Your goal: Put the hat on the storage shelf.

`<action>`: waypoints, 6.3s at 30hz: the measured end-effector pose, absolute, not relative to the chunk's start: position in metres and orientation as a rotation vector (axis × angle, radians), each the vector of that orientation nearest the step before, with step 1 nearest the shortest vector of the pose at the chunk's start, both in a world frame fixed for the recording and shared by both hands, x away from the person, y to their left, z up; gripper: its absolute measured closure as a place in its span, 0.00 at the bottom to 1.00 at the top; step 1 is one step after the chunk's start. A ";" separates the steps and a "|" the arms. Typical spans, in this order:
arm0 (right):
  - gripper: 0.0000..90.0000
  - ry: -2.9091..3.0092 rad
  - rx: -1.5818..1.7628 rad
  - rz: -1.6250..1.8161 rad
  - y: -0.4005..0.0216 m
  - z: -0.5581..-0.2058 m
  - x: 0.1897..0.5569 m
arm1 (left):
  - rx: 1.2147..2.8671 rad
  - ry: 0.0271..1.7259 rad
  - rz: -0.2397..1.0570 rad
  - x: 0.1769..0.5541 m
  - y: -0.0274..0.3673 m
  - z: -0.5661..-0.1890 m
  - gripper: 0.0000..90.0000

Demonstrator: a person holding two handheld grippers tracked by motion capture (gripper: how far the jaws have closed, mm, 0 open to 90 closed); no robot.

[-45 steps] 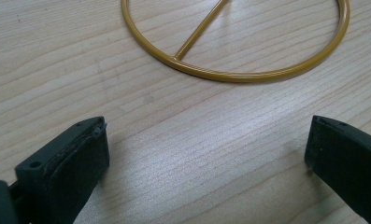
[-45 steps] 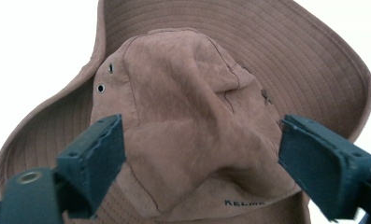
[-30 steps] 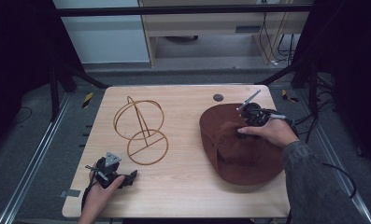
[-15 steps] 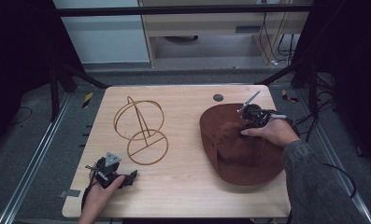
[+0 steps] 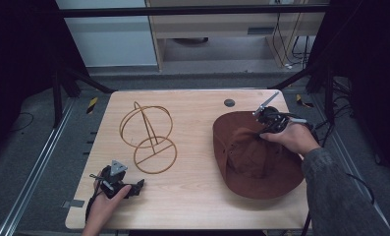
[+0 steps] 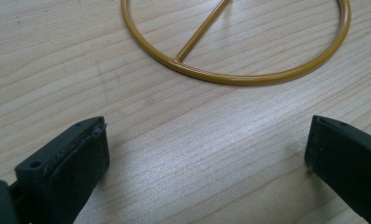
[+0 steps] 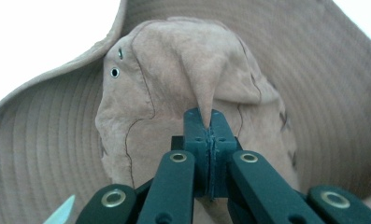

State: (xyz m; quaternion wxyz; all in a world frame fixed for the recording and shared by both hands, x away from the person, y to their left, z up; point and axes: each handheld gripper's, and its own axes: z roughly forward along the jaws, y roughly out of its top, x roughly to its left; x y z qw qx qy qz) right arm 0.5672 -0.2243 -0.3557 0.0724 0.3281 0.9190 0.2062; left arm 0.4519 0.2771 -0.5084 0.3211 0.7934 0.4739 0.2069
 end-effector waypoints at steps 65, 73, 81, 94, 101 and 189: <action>0.99 2.464 0.737 1.126 -0.088 -0.150 0.519 | 2.084 1.238 0.539 0.451 0.277 -0.509 0.00; 0.99 2.467 0.721 1.152 -0.069 -0.147 0.521 | 2.084 1.237 0.538 0.451 0.278 -0.509 0.00; 0.99 2.464 0.709 1.179 -0.052 -0.145 0.521 | 2.085 1.235 0.537 0.451 0.278 -0.509 0.00; 0.99 2.453 0.672 1.242 -0.036 -0.147 0.514 | 2.092 1.231 0.535 0.451 0.278 -0.508 0.00; 0.99 2.449 0.661 1.268 -0.028 -0.148 0.511 | 2.088 1.232 0.535 0.451 0.278 -0.509 0.00; 0.99 2.459 0.727 1.342 0.042 -0.198 0.552 | 2.113 1.213 0.528 0.451 0.277 -0.508 0.00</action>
